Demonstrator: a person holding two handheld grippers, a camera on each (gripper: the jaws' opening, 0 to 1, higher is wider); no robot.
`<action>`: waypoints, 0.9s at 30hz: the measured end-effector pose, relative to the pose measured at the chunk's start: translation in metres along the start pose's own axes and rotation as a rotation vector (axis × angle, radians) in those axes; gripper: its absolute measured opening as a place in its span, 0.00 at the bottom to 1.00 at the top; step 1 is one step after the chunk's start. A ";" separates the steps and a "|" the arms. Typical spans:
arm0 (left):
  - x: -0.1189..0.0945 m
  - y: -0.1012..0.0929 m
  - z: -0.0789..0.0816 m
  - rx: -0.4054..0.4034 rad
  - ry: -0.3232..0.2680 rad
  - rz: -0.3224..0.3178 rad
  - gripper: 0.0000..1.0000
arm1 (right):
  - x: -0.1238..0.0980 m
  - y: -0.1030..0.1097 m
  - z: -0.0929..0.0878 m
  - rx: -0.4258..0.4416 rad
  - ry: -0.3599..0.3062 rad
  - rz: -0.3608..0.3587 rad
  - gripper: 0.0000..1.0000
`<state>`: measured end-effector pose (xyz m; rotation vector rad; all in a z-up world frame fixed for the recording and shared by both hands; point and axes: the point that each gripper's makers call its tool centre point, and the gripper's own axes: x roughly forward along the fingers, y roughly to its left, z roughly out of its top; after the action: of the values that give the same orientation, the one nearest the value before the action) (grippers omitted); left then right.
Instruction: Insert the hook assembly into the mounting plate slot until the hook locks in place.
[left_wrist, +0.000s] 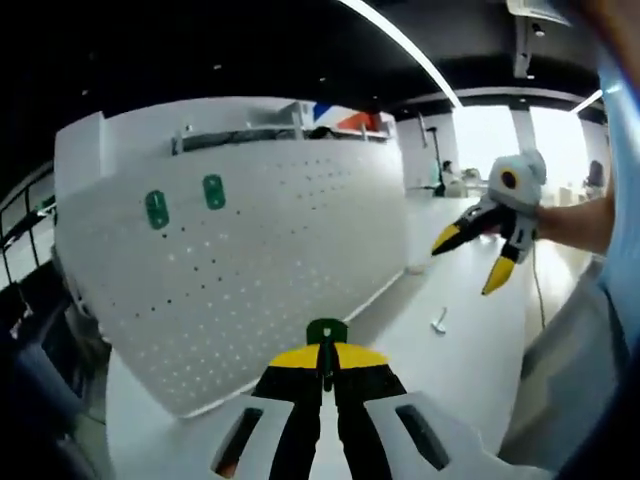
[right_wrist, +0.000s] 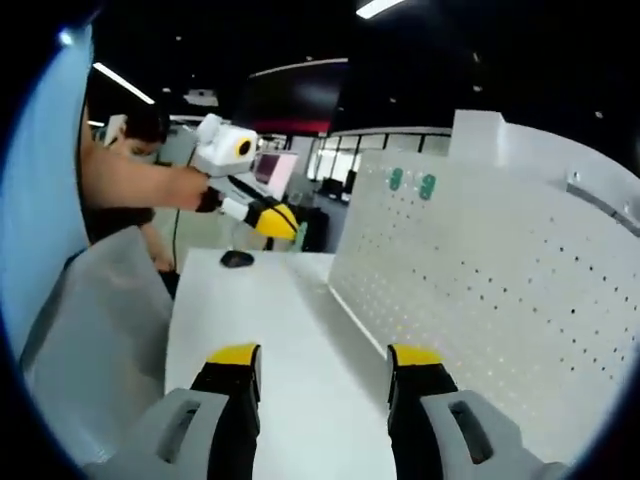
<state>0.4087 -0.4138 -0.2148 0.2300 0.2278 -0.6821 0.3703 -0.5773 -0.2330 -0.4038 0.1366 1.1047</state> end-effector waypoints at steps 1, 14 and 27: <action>-0.001 0.004 0.002 -0.009 -0.009 0.017 0.03 | -0.002 -0.001 0.001 0.001 -0.003 -0.006 0.51; -0.010 0.062 0.036 -0.027 -0.082 0.225 0.03 | -0.014 -0.009 0.011 0.002 -0.032 -0.055 0.51; -0.010 0.113 0.064 -0.032 -0.131 0.382 0.03 | -0.021 -0.016 0.026 -0.021 -0.056 -0.085 0.51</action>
<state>0.4821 -0.3408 -0.1358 0.1910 0.0654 -0.3124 0.3724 -0.5916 -0.1989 -0.3937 0.0578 1.0338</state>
